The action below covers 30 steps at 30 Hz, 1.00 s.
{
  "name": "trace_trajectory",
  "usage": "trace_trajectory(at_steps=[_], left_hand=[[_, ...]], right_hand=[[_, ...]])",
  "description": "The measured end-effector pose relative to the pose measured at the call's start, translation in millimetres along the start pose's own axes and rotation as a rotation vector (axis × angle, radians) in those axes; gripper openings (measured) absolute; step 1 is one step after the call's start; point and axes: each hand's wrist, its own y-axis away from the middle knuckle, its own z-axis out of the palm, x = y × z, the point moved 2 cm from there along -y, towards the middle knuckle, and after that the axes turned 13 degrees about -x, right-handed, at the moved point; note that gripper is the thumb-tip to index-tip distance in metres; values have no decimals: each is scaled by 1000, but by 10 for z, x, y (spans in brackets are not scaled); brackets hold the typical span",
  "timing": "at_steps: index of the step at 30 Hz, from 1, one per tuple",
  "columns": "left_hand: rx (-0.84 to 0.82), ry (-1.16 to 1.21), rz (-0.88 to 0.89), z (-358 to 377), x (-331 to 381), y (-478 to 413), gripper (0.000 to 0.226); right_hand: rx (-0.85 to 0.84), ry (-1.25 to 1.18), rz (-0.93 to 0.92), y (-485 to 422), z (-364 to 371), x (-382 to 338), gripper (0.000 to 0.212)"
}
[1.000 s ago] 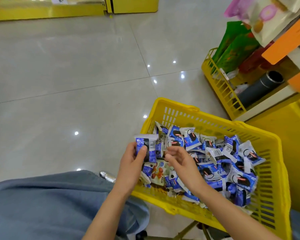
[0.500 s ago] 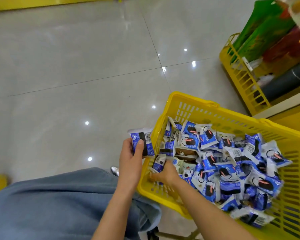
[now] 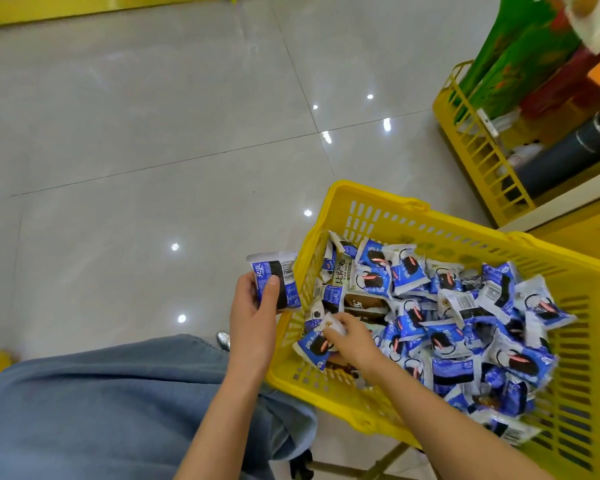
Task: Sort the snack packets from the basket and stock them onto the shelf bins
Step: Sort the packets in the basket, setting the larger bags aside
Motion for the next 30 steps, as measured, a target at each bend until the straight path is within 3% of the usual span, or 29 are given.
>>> trace_trajectory(at_steps=[5,9,12,14,17,19,23,26,30], left_hand=[[-121,-41,42,242,61,100,9],[-356,-264,3,693,-101,257,5],[-576,-464,-79,1207,-364,416,3],[-753,-547,-174,1570,-579,552,24],[-1003,-661,-276,1909,-787,736,42],[-1046,-769,-221,1955,-817,762,44],[-773,-774,92,1648,-466,596,32],[-487,-729,261,1178,-107,363,24],[-104,-880,370,496,88,16,27]], right_hand=[[-108,-90,-47,487,-532,-51,18],[-58,5,-97,974,-1086,69,20],[154,215,-147,1309,-1477,225,19],[264,411,-107,1476,-1706,353,29],[285,785,88,1599,-1916,514,28],[321,855,135,1639,-1942,554,29],[491,847,-138,1659,-1737,365,32],[343,782,-291,1473,-1390,174,30],[104,749,-271,974,-916,88,38]])
